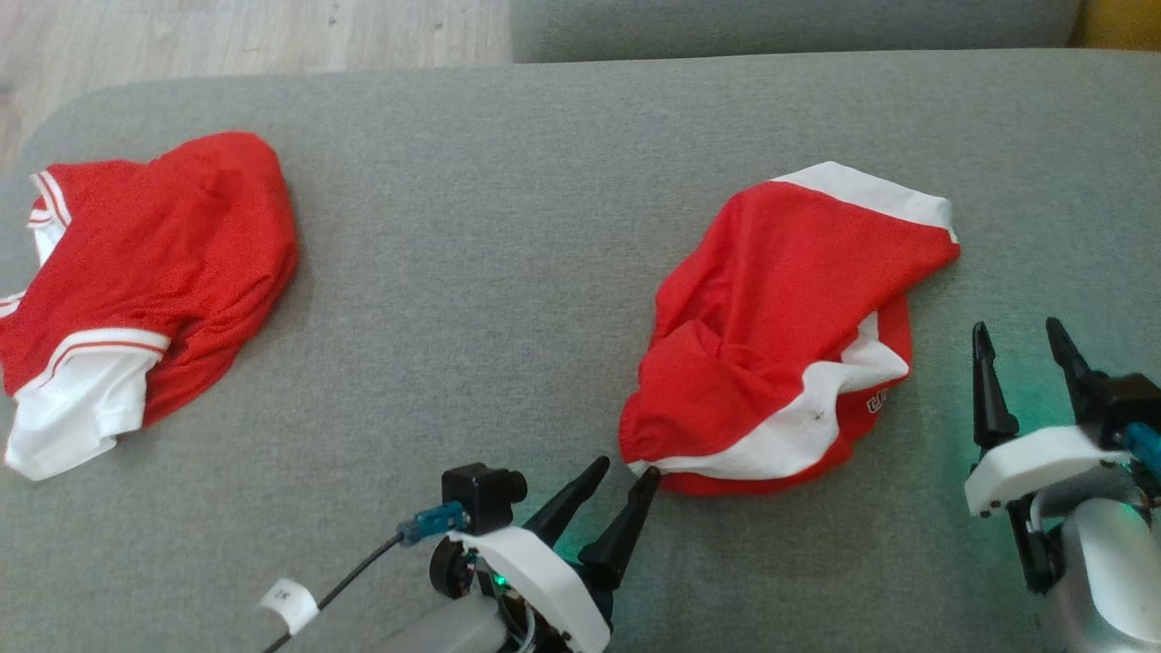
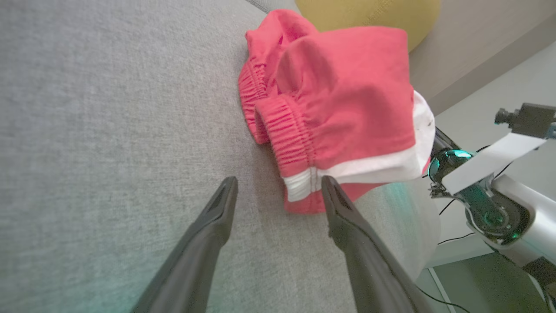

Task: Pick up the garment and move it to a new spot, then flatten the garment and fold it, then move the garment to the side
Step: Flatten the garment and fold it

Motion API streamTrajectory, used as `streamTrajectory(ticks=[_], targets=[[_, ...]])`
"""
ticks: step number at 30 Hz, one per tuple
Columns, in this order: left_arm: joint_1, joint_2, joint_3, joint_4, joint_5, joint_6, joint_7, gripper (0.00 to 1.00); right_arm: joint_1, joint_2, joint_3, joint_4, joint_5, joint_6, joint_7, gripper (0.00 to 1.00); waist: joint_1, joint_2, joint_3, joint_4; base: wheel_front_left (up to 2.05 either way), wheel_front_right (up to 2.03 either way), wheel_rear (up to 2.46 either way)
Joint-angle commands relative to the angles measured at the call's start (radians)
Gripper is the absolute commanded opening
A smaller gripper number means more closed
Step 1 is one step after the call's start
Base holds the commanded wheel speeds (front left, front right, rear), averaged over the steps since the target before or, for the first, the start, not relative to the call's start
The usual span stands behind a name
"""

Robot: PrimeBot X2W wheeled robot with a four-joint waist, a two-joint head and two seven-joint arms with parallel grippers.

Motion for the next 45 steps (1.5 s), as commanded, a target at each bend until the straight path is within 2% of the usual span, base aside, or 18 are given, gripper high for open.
streamTrajectory(ticks=[1,10,11,12,14,21,26,33,40,43,45], targets=[[-0.027,-0.004,0.029,-0.012,-0.026,-0.006,-0.010,1.00,0.006,0.002,0.016,-0.053,0.006,-0.001,-0.009,1.00,0.0001,-0.0001,-0.005,-0.012,0.00,0.00,0.00],[-0.047,-0.018,0.009,-0.022,-0.132,-0.006,-0.003,1.00,0.038,0.012,0.021,-0.114,0.004,-0.001,-0.009,1.00,0.0001,-0.0001,-0.009,-0.047,0.00,0.00,0.00],[-0.050,-0.016,0.005,-0.029,-0.140,-0.006,-0.005,0.95,0.041,0.012,0.021,-0.119,0.003,-0.001,-0.009,1.00,0.0001,-0.0001,-0.009,-0.050,0.00,0.00,0.00],[-0.052,-0.013,0.002,-0.035,-0.147,-0.006,-0.008,0.66,0.044,0.011,0.021,-0.122,0.003,-0.001,-0.009,1.00,0.0001,-0.0001,-0.011,-0.053,0.00,0.00,0.00],[-0.056,-0.008,-0.003,-0.055,-0.156,-0.006,-0.015,0.00,0.052,0.013,0.019,-0.129,0.003,-0.001,-0.009,1.00,0.0001,-0.0001,-0.016,-0.058,0.00,0.00,0.00],[-0.070,0.020,0.003,-0.127,-0.134,-0.006,-0.030,0.00,0.095,0.047,0.009,-0.138,0.004,-0.001,-0.009,1.00,0.0001,-0.0001,-0.080,-0.096,0.00,0.00,0.00],[-0.108,0.037,0.057,-0.204,-0.093,-0.006,-0.031,0.00,0.149,0.086,0.028,-0.148,0.019,-0.001,-0.010,1.00,0.0001,-0.0001,-0.152,-0.143,0.00,0.00,0.00],[-0.475,0.073,0.005,-0.208,-0.066,-0.006,0.030,0.00,0.174,0.115,0.067,-0.196,0.043,-0.001,-0.010,1.00,0.0001,-0.0001,-0.189,-0.246,0.00,0.00,0.00],[-0.793,0.053,-0.011,-0.218,-0.142,-0.006,0.066,0.00,0.186,0.117,0.118,-0.213,0.106,-0.001,-0.010,1.00,0.0001,-0.0001,-0.201,-0.325,0.00,0.00,0.00],[-0.832,0.098,-0.036,-0.276,-0.179,-0.006,0.082,0.00,0.195,0.117,0.116,-0.229,0.118,-0.001,-0.010,1.00,0.0001,-0.0001,-0.203,-0.325,0.00,0.00,0.00],[-0.795,0.146,-0.063,-0.326,-0.202,-0.006,0.111,0.00,0.206,0.117,0.101,-0.242,0.122,-0.001,-0.010,1.00,0.0001,-0.0001,-0.202,-0.309,0.00,0.00,0.00]])
